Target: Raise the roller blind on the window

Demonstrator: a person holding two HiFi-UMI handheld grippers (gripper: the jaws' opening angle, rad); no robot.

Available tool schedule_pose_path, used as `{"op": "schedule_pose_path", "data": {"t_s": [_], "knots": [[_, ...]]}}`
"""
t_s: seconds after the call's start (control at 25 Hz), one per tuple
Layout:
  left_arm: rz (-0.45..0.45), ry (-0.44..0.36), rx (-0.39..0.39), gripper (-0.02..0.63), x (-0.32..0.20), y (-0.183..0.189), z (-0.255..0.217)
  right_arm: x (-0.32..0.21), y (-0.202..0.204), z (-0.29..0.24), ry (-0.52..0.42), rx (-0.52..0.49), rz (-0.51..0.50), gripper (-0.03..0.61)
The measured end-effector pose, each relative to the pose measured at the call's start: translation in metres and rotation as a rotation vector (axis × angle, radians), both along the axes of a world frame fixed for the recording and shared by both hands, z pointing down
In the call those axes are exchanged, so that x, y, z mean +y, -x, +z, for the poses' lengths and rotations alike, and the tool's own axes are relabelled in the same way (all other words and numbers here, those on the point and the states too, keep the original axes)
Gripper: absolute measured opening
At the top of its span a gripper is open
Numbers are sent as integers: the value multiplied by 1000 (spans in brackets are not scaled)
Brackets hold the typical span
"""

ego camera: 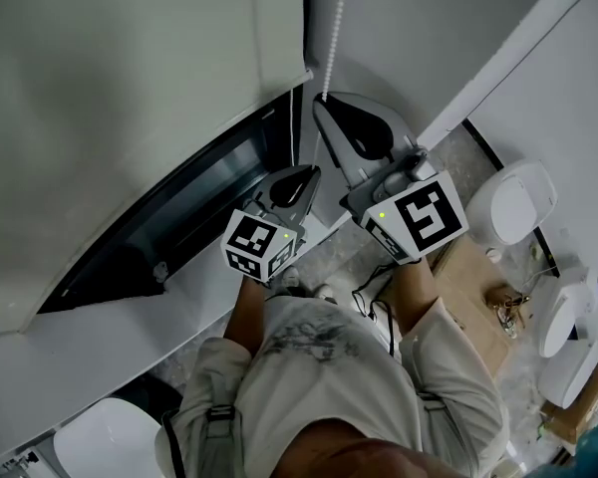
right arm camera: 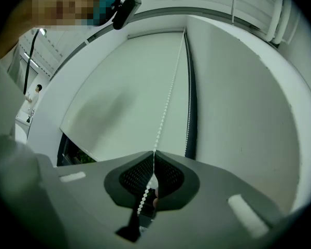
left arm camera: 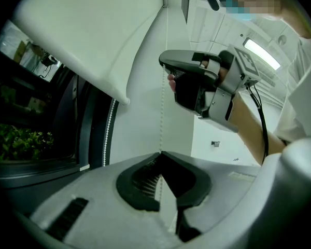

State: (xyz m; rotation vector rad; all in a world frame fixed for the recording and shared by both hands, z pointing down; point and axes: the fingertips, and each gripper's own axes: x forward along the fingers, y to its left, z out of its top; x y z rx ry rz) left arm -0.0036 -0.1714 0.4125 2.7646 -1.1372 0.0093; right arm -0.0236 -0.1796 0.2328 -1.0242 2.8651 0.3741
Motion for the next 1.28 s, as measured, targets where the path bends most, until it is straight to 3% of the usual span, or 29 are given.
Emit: {"op": "schedule_pose_path", "data": {"t_s": [0.36,1.28], "knots": [[9,1,6,11,3,2,4,3,-3,5,-5,-5,32,11],[9,128,-25,12,17,10,72,7,2,75,87,58,62,11]]}}
